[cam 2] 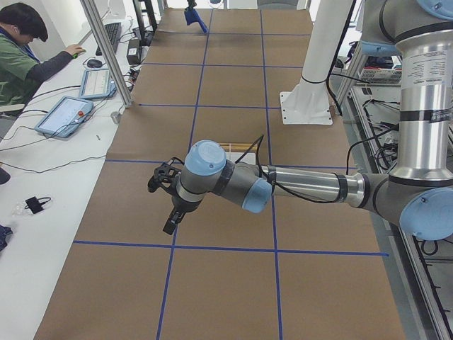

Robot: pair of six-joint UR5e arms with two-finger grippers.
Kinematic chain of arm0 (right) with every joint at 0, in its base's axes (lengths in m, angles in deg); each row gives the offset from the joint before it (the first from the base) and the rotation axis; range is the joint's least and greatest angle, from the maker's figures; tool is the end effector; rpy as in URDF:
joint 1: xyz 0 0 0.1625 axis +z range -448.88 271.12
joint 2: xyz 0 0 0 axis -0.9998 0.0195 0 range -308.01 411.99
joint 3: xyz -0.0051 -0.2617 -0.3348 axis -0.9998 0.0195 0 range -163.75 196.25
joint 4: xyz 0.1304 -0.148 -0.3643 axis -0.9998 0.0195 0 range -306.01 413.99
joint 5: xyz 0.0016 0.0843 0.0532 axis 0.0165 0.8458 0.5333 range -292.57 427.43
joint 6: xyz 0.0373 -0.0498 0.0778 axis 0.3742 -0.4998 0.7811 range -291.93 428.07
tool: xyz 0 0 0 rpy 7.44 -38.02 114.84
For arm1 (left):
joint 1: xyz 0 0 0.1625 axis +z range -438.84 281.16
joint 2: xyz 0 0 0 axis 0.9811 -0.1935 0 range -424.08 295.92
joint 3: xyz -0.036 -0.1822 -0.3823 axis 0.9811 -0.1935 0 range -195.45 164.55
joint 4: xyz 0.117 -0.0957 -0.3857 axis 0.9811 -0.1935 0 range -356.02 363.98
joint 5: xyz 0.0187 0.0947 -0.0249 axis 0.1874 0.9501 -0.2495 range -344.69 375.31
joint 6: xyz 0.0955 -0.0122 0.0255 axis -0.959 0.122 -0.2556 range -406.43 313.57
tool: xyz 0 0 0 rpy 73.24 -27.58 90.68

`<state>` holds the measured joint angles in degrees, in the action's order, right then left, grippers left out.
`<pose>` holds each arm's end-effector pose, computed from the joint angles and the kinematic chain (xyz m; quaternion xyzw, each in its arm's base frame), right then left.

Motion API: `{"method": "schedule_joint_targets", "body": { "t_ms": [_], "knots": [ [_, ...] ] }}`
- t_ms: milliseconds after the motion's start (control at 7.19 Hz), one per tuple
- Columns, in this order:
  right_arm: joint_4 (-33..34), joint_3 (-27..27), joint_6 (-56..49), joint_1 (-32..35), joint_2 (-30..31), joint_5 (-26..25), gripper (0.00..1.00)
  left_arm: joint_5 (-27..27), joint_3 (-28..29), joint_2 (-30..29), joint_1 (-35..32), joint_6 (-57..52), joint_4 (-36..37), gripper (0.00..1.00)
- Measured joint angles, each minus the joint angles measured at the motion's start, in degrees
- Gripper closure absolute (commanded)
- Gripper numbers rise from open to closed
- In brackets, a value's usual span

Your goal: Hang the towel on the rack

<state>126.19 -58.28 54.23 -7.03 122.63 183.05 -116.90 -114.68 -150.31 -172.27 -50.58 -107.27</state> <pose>-0.0040 -0.6641 0.5834 0.1940 -0.2084 -0.2236 0.9322 -0.0952 -0.4797 0.5704 0.2381 0.3353 0.0888 0.9072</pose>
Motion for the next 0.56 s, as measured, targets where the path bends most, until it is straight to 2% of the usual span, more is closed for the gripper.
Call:
{"method": "schedule_joint_targets", "body": {
  "t_ms": [278, 556],
  "knots": [
    [11.48, -13.84, 0.56, -1.56, -0.09, 0.94, 1.0, -3.75, -0.12, -0.7, 0.02, 2.68, -0.02, 0.01],
    [14.57, -23.23, 0.93, -6.75, -1.29, 2.02, 1.0, -8.31, -0.26, -2.75, 0.3, 9.59, -0.01, 0.01]
  ]
}}
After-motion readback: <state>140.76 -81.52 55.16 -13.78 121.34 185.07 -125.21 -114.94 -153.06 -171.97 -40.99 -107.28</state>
